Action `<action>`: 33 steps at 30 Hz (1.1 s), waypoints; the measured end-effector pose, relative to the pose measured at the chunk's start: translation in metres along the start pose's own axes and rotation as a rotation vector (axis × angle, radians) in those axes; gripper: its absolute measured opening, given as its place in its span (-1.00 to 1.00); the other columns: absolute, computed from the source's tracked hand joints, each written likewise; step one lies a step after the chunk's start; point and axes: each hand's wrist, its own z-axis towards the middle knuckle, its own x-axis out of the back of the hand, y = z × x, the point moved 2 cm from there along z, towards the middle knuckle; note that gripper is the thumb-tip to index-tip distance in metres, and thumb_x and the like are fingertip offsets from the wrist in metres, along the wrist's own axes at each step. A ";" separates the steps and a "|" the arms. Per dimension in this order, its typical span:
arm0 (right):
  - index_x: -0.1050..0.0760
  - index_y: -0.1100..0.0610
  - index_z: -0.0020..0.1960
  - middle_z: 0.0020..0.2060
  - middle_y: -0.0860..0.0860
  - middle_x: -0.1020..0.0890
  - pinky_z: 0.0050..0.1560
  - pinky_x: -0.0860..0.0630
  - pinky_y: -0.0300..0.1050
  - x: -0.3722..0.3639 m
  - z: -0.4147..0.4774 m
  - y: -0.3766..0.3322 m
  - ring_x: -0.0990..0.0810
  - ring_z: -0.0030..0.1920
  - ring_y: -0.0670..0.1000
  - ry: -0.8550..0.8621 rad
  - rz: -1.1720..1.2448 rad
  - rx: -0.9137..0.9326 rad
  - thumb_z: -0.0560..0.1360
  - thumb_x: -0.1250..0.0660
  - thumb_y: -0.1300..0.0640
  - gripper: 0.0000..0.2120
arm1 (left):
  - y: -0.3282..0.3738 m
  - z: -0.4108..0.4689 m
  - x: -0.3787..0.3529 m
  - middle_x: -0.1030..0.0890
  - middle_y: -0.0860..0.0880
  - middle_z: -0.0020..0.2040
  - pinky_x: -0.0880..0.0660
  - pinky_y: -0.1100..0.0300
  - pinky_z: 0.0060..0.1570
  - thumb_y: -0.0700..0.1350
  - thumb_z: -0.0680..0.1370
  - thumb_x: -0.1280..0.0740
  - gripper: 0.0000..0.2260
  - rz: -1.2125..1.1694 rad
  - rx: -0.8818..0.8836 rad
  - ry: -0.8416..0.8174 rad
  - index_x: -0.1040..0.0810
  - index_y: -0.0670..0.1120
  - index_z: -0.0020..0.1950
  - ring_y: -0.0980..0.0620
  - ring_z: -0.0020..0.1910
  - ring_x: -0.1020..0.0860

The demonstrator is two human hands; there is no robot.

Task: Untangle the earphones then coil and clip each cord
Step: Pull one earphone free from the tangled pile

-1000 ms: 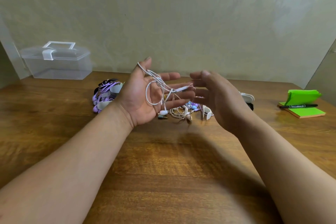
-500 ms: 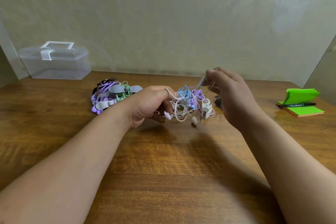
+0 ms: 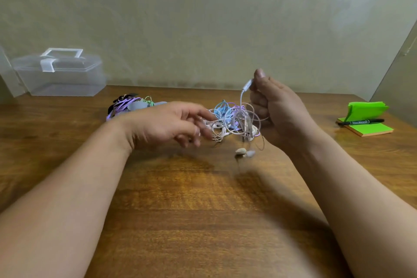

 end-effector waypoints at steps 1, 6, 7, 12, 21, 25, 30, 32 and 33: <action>-0.42 0.07 -0.15 -0.37 -0.03 -0.12 -0.52 -0.08 -0.27 0.000 0.000 -0.001 -0.08 -0.48 -0.12 -0.005 -0.009 0.004 0.73 -0.23 0.02 -0.71 | 0.002 0.004 -0.001 -0.69 -0.06 0.18 -0.57 0.20 -0.09 -0.14 0.58 -0.37 -0.67 -0.007 -0.051 0.091 -0.55 -0.01 0.34 -0.01 0.06 -0.66; -0.53 0.19 -0.08 -0.46 0.00 -0.48 -0.47 -0.34 -0.22 -0.009 -0.009 0.004 -0.38 -0.49 -0.03 -0.020 -0.328 0.003 0.67 -0.35 0.03 -0.75 | 0.013 0.017 -0.037 -0.71 -0.01 0.18 -0.58 -0.01 0.24 0.01 0.63 -0.40 -0.68 -0.115 -0.168 0.099 -0.57 -0.07 0.34 0.02 0.21 -0.66; -0.58 0.22 -0.07 -0.42 0.04 -0.58 -0.46 -0.36 -0.21 -0.010 -0.009 0.004 -0.44 -0.47 -0.01 0.001 -0.415 0.026 0.65 -0.38 0.01 -0.73 | 0.014 0.017 -0.043 -0.73 -0.02 0.12 -0.60 0.05 0.19 -0.10 0.65 -0.39 -0.77 -0.128 -0.179 0.083 -0.60 -0.12 0.28 0.04 0.13 -0.69; -0.60 0.19 -0.04 -0.32 0.10 -0.64 -0.53 -0.28 -0.24 0.001 -0.007 0.003 -0.48 -0.44 0.02 0.049 -0.489 -0.035 0.67 -0.33 -0.06 -0.68 | 0.007 0.018 -0.032 -0.61 -0.03 -0.32 -0.53 0.19 -0.31 -0.22 0.70 -0.26 -0.91 -0.287 -0.143 0.264 -0.56 -0.19 0.08 0.07 -0.38 -0.57; -0.53 0.26 0.31 0.11 0.23 -0.72 0.20 -0.61 0.15 -0.020 -0.018 0.023 -0.72 0.11 0.19 -0.303 -0.461 -0.289 0.64 -0.32 0.26 -0.75 | 0.008 0.012 -0.014 -0.40 -0.04 -0.44 -0.38 0.22 -0.43 -0.17 0.73 -0.19 -0.85 -0.797 -0.177 0.404 -0.45 -0.25 0.18 -0.02 -0.49 -0.47; -0.47 0.29 0.26 0.11 0.31 -0.69 0.05 -0.69 0.09 -0.031 -0.027 0.029 -0.73 0.06 0.25 -0.386 -0.219 -0.525 0.71 -0.20 0.09 -0.72 | 0.012 0.012 -0.020 -0.45 -0.08 -0.39 -0.56 0.11 -0.42 -0.16 0.72 -0.19 -0.86 -0.836 -0.212 0.466 -0.47 -0.21 0.13 -0.09 -0.33 -0.64; -0.55 0.25 0.17 -0.07 0.21 -0.70 -0.09 -0.69 -0.07 -0.031 -0.025 0.036 -0.72 -0.11 0.12 -0.380 -0.179 -0.515 0.67 -0.28 0.09 -0.77 | 0.011 0.015 -0.023 -0.54 -0.09 -0.31 -0.63 0.00 -0.34 -0.15 0.73 -0.18 -0.84 -0.870 -0.237 0.457 -0.44 -0.22 0.23 -0.13 -0.04 -0.73; -0.60 0.22 0.08 -0.12 0.16 -0.69 -0.08 -0.65 -0.11 -0.028 -0.023 0.034 -0.70 -0.14 0.06 -0.370 -0.206 -0.452 0.58 -0.37 0.10 -0.81 | 0.011 0.016 -0.025 -0.63 -0.14 -0.25 -0.68 -0.01 -0.20 -0.16 0.74 -0.16 -0.82 -0.908 -0.223 0.428 -0.46 -0.24 0.23 -0.15 -0.01 -0.73; -0.62 0.21 0.08 -0.11 0.15 -0.70 -0.04 -0.64 -0.10 -0.026 -0.022 0.033 -0.70 -0.13 0.06 -0.354 -0.212 -0.431 0.58 -0.38 0.13 -0.84 | 0.011 0.017 -0.025 -0.67 -0.18 -0.19 -0.69 0.00 -0.17 -0.15 0.74 -0.15 -0.80 -0.936 -0.203 0.413 -0.47 -0.25 0.23 -0.15 -0.03 -0.73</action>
